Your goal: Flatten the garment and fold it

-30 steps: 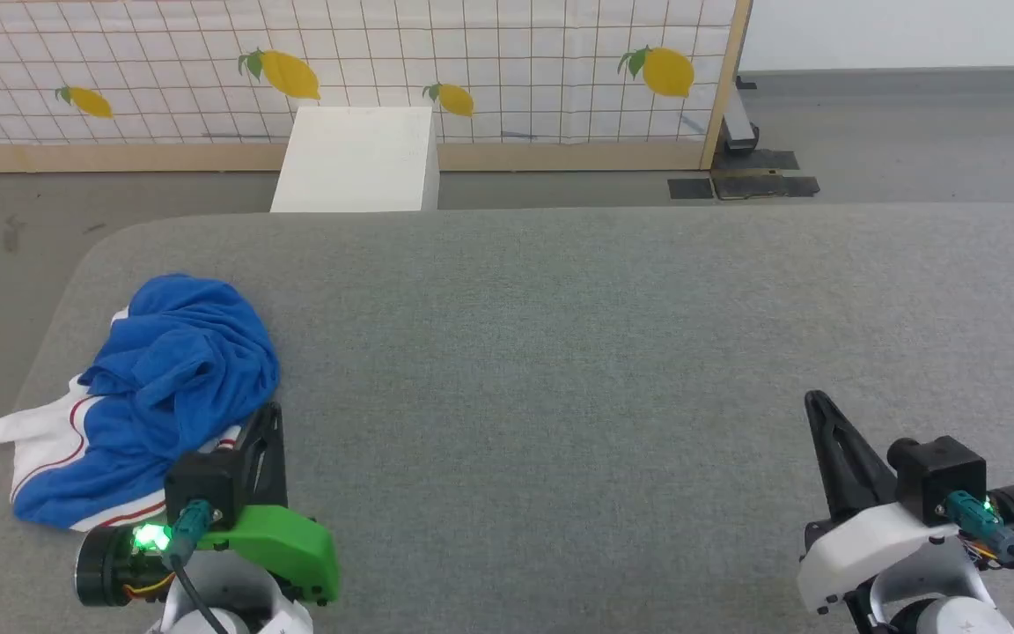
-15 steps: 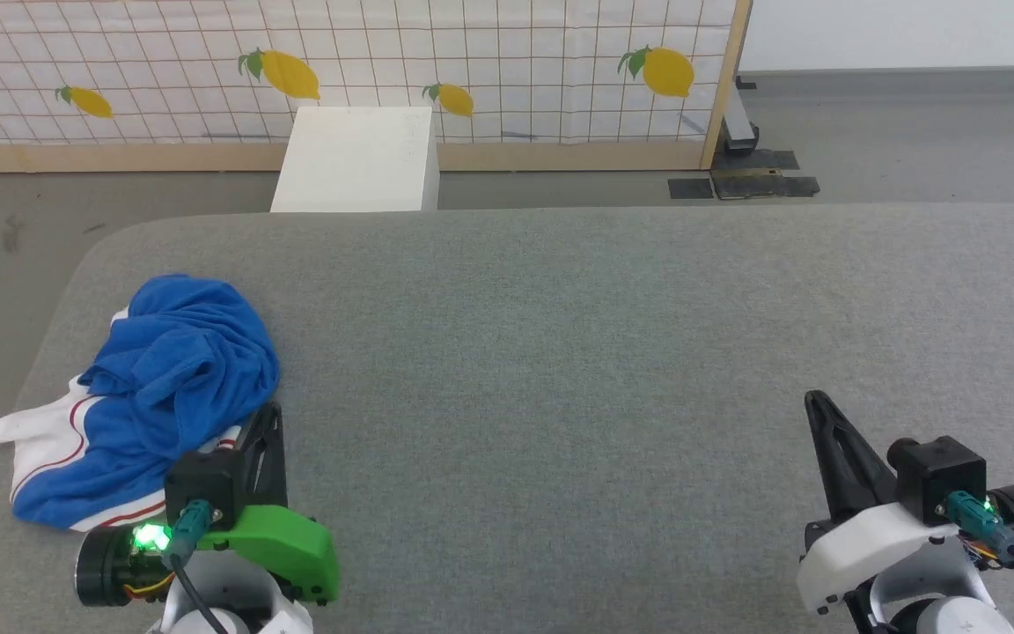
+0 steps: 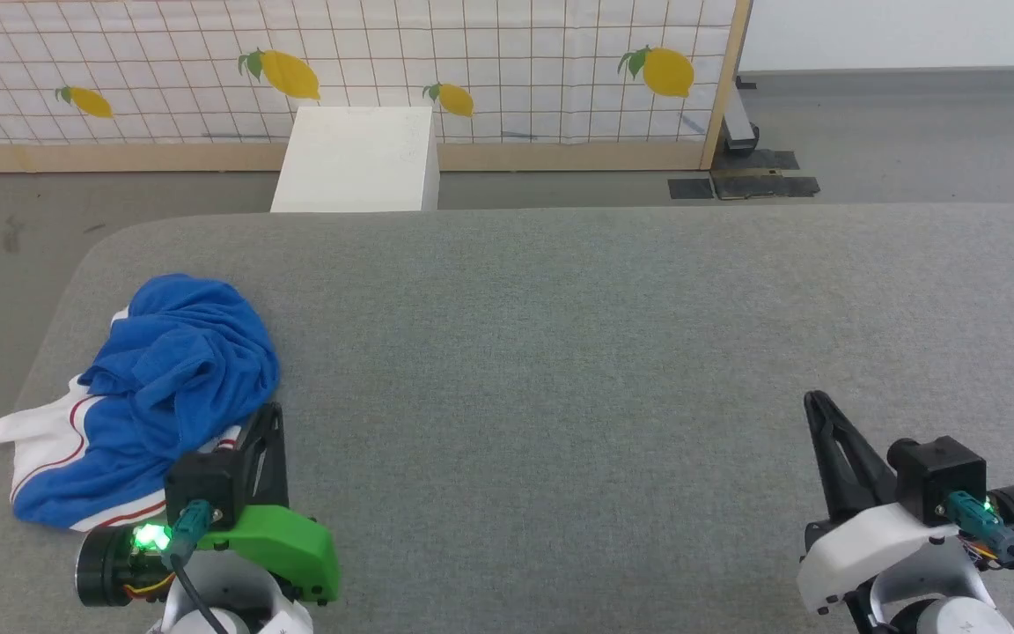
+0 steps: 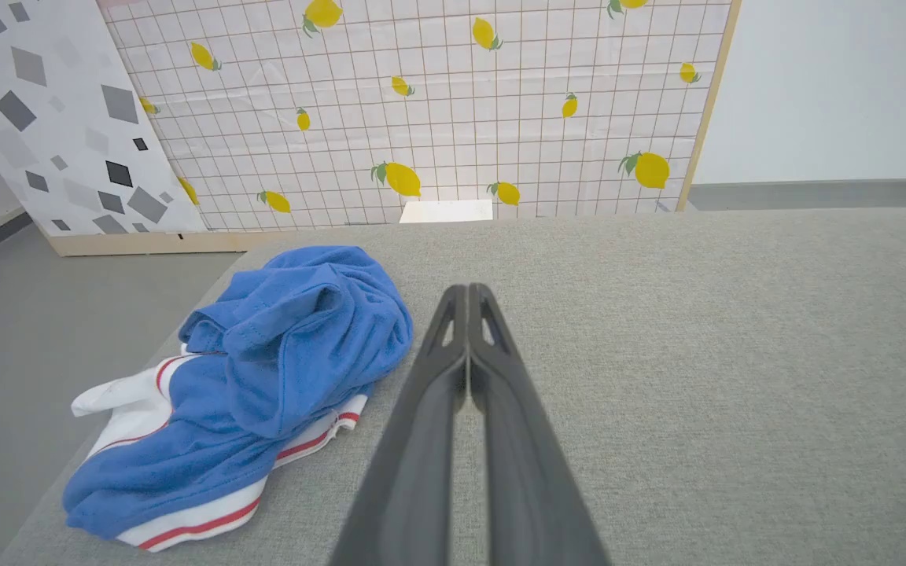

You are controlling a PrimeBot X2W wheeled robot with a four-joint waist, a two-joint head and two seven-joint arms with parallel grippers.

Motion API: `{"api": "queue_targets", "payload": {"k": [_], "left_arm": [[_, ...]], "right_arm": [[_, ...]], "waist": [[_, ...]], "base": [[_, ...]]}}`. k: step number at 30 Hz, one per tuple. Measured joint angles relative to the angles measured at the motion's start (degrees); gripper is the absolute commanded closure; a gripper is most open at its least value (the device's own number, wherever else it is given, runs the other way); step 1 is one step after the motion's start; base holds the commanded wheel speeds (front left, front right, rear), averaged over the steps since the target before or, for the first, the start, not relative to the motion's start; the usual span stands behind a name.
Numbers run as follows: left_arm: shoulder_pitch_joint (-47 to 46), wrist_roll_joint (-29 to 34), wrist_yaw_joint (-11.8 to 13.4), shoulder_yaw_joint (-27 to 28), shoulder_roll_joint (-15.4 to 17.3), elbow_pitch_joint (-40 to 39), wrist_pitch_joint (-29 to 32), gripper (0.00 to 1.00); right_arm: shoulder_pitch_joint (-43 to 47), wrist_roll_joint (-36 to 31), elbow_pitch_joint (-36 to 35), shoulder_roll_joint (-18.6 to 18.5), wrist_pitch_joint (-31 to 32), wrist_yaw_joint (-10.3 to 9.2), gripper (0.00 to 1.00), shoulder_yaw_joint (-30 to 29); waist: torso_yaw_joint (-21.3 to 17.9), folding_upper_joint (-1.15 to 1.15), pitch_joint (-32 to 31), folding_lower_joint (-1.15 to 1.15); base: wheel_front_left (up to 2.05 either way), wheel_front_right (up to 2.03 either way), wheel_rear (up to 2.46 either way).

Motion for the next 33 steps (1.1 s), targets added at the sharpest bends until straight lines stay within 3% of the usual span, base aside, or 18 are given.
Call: {"api": "queue_targets", "payload": {"k": [33], "left_arm": [[-0.61,-2.35,0.98,-3.12,0.01,3.98,-3.13,0.00]], "right_arm": [[0.03,0.13,1.78,-0.02,-3.07,0.01,0.00,-0.73]], "waist": [[0.02,0.00,-1.32,0.00]], "base": [[0.00,0.00,0.00]]}}
